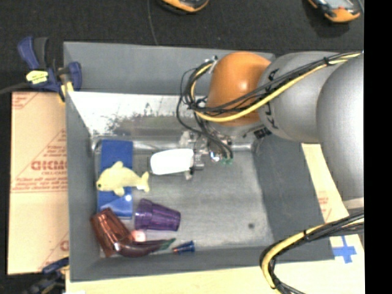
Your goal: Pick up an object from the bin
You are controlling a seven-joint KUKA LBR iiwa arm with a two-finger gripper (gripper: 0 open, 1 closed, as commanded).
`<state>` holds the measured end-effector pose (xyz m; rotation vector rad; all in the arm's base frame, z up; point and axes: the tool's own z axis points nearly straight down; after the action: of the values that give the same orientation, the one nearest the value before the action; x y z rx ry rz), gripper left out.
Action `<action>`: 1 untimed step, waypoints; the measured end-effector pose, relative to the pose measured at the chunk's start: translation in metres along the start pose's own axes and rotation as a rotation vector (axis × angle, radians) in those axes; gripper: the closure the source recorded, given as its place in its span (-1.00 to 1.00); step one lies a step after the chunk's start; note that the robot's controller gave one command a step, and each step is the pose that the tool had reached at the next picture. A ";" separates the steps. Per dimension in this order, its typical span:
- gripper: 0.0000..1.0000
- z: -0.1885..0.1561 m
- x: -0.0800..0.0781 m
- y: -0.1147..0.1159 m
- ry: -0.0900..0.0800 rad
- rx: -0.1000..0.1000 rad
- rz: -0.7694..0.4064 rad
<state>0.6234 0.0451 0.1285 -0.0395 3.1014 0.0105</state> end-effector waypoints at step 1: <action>1.00 -0.016 0.011 -0.003 0.023 0.001 -0.004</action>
Offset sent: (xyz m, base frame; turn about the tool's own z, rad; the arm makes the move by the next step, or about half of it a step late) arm -0.0042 0.0148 -0.0585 0.0063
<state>0.6119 0.0421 0.1445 -0.0463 3.1243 0.0082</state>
